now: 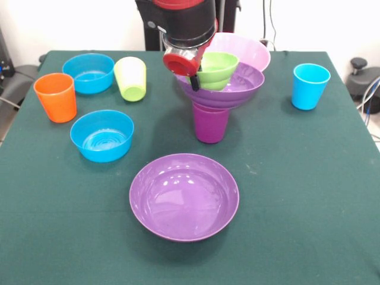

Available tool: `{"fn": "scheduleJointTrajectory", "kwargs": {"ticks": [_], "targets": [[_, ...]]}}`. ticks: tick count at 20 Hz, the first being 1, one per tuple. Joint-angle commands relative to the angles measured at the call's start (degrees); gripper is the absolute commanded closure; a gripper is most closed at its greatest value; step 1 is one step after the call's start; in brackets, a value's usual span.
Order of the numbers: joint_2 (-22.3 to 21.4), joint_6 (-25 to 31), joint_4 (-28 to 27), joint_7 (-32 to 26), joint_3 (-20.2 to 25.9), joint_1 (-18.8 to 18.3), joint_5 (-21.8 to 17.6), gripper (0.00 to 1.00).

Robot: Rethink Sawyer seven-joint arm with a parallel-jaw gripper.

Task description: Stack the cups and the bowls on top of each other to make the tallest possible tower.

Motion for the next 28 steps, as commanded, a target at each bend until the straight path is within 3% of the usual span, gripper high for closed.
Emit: {"fn": "scheduleJointTrajectory", "kwargs": {"ticks": [1, 28], "targets": [[3.11, -2.66, -2.48, 7.48, -5.48, 3.07, -4.30, 1.00], [1.52, -6.24, -4.23, 7.87, -6.60, 4.81, -3.43, 1.00]]}}
